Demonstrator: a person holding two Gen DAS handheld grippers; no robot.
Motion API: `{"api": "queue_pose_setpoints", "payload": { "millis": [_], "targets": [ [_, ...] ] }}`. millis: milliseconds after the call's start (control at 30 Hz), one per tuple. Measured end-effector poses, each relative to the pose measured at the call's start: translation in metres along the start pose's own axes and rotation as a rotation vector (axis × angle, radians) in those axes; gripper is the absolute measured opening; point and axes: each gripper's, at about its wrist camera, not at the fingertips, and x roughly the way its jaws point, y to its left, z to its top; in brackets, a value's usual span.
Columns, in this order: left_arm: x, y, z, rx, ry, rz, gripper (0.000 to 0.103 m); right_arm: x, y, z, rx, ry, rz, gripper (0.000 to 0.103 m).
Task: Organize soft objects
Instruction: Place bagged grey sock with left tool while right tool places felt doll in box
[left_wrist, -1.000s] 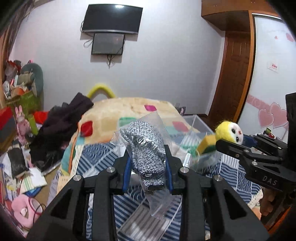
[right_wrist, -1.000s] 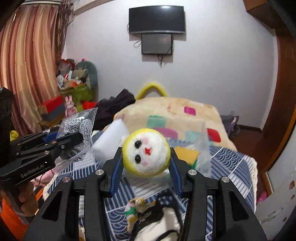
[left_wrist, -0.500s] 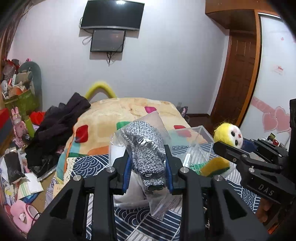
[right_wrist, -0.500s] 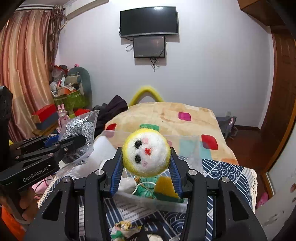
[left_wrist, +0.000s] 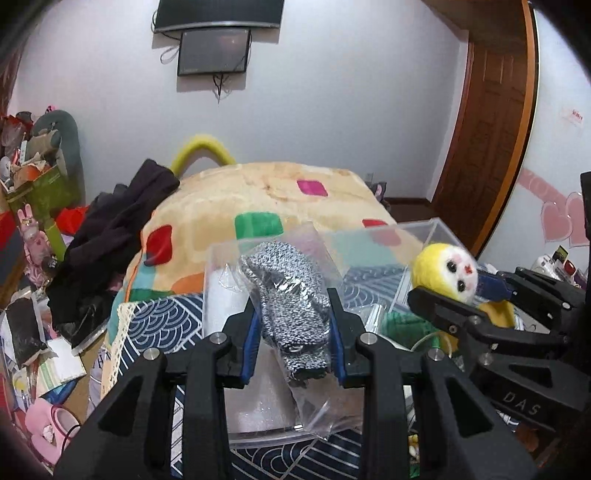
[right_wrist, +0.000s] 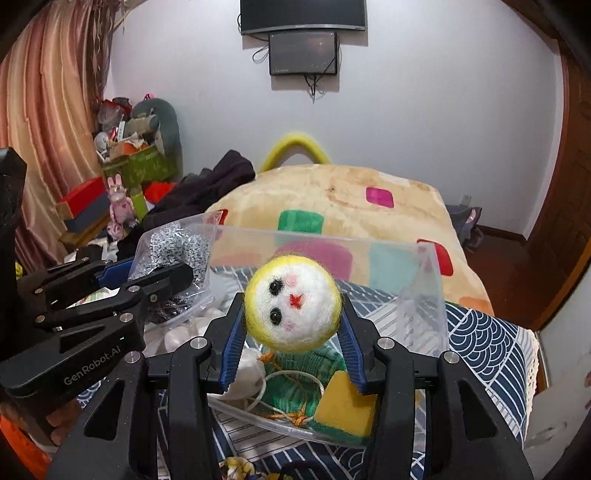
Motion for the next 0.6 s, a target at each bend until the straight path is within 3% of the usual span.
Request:
{"api": "queue_pose_setpoints", "payload": {
  "millis": [133,233,600],
  "targets": [
    [0.006,0.004,-0.004,-0.019,0.032,-0.015,0.04,-0.001,-0.001,0.0,-0.009,0.009,0.001,0.045],
    [0.003,0.002,-0.005,-0.017,0.036,-0.031,0.048,-0.007,0.001,0.0,-0.028,-0.003,-0.009,0.053],
    [-0.05,-0.01,0.005,0.023,-0.089,-0.018,0.065,-0.047,-0.002,0.01,-0.014,-0.111,0.001,0.063]
  ]
}}
